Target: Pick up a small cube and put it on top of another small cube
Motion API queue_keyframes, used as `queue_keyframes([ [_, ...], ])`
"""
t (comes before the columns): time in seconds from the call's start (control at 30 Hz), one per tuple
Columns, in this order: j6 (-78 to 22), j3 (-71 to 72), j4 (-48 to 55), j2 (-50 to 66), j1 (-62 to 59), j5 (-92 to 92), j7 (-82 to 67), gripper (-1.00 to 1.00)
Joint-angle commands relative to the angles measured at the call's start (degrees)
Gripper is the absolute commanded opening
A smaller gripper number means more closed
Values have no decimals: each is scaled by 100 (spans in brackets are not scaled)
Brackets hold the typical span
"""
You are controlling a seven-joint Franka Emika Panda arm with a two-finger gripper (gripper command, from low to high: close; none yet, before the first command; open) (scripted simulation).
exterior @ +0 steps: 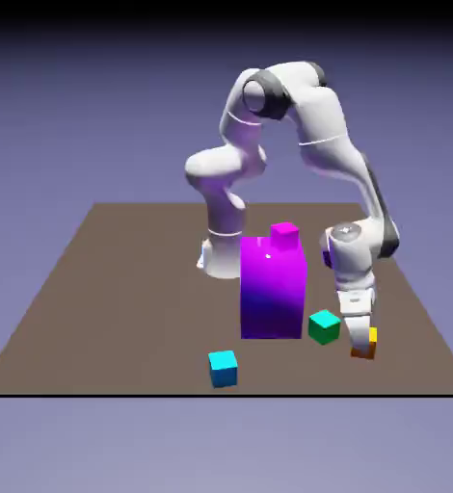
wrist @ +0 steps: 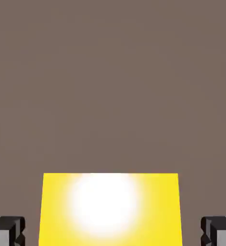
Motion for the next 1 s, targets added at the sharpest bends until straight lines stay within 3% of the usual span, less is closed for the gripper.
queue_keyframes([
  [0.0,-124,-134,-95,-207,99,-105,113,-100],
  [0.23,-910,-728,-445,-1322,711,-777,759,-100],
  [0.97,-4372,-3398,1268,-859,2415,-1627,-4724,-100],
])
